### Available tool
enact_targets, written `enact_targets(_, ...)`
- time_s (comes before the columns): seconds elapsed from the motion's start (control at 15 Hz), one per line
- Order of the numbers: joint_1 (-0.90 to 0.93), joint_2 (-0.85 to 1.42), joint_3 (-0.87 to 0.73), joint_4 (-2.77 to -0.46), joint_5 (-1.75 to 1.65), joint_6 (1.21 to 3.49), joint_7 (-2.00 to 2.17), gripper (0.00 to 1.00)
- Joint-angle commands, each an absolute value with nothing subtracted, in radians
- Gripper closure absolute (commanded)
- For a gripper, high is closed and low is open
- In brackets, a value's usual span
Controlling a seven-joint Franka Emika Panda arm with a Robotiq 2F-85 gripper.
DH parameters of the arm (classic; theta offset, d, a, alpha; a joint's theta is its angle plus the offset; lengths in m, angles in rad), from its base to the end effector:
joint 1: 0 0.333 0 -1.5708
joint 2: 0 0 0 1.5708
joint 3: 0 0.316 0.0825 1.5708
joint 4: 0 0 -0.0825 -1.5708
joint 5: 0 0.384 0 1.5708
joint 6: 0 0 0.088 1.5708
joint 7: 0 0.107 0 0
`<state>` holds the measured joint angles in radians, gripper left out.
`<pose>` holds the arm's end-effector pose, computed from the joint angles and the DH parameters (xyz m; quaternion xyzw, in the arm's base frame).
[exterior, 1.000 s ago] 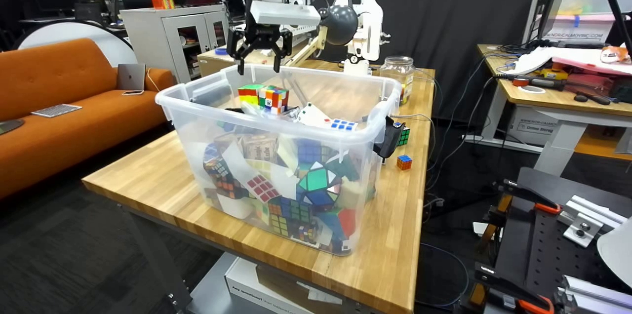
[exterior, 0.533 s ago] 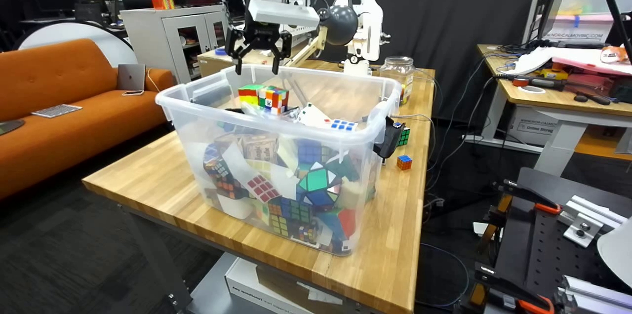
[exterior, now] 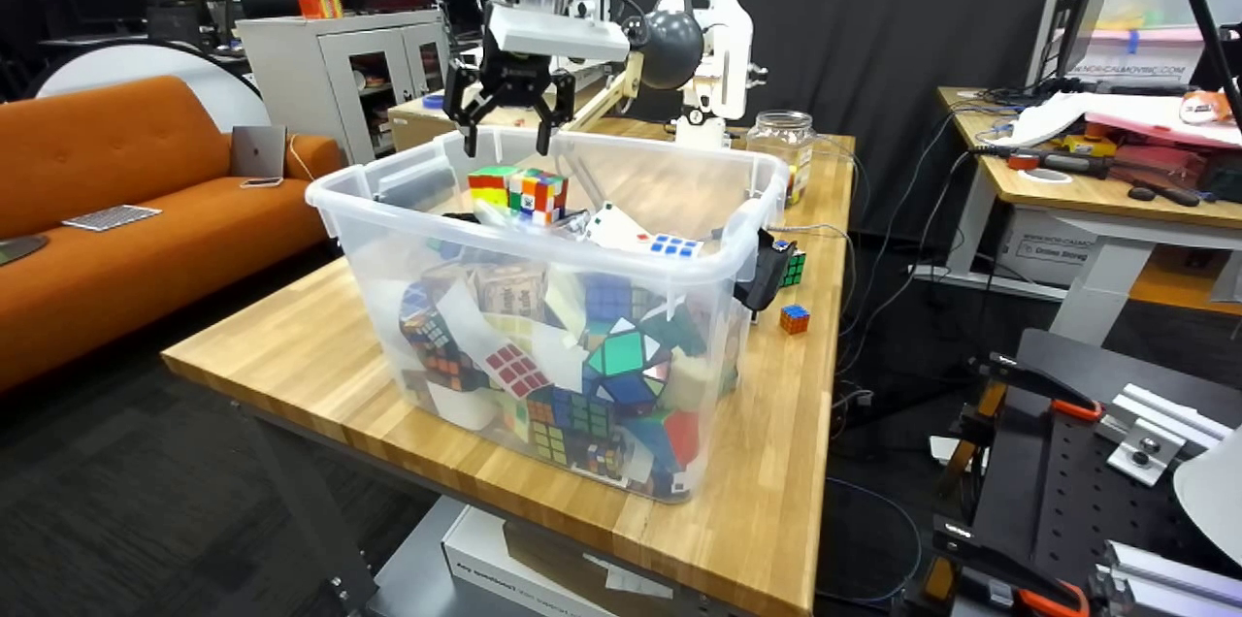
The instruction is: Take out a Rubik's cube from the container on the left and put it on the table, turn off the lamp
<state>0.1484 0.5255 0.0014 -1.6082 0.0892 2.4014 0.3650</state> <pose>0.7038 0.1067 0.3499 -0.9812 0.1349 -0.1201 0.0673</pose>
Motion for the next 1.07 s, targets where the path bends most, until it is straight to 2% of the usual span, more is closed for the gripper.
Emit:
enact_targets(0.0, 0.120, 0.487, 0.029, -1.657, 0.130, 2.402, 0.323, 0.00)
enact_targets(0.47, 0.098, 0.380, 0.068, -1.778, 0.257, 2.390, 0.284, 0.00)
enact_targets(1.0, 0.100, 0.321, 0.058, -1.876, 0.254, 2.371, 0.310, 0.00)
